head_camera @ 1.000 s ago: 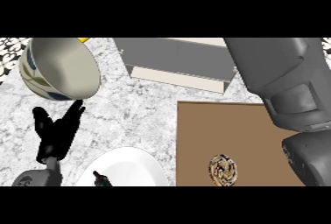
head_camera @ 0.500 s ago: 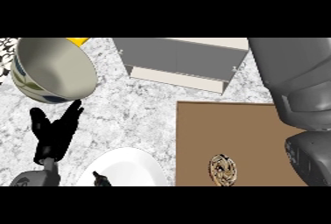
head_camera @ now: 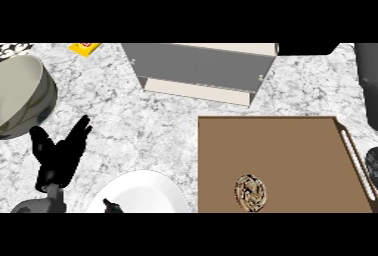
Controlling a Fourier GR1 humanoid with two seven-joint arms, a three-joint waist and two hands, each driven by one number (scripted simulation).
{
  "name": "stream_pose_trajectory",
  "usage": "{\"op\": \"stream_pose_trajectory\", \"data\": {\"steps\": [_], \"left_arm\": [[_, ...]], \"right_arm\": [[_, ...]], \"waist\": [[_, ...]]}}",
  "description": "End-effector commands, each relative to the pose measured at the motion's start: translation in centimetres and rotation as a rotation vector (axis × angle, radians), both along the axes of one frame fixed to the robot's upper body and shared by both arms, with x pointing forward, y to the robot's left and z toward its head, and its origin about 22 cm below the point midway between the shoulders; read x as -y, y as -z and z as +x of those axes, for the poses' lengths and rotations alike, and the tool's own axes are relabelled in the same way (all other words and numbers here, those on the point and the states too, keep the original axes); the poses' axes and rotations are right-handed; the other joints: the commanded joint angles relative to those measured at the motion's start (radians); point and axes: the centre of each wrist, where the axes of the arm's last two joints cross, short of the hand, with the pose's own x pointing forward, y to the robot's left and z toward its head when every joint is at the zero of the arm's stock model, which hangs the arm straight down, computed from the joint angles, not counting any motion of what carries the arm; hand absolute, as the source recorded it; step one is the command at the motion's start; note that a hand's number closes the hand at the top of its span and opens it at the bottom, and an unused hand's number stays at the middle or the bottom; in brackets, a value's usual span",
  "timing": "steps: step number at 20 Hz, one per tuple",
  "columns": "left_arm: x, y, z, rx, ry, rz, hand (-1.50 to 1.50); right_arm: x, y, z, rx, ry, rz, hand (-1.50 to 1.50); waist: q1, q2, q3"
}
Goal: Pick the croissant from the tray and place it in the tiered shelf
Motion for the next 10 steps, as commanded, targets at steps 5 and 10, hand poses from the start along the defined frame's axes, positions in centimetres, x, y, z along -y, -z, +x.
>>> {"op": "stream_pose_trajectory", "data": {"steps": [5,10], "left_arm": [[-2.2,1.0,-1.2,-0.068,-0.042,-0.016,0.00],[0.6,2.2,-2.1,-0.085,-0.037,-0.024,0.00]], "right_arm": [[7.2,-1.0,-3.5,0.025,0.039,0.114,-1.50],[12.2,0.4,-6.8,0.034,-0.007,0.089,-1.50]], "waist": [[-0.026,-0.005,-0.005],[-0.028,-0.004,-0.005]]}}
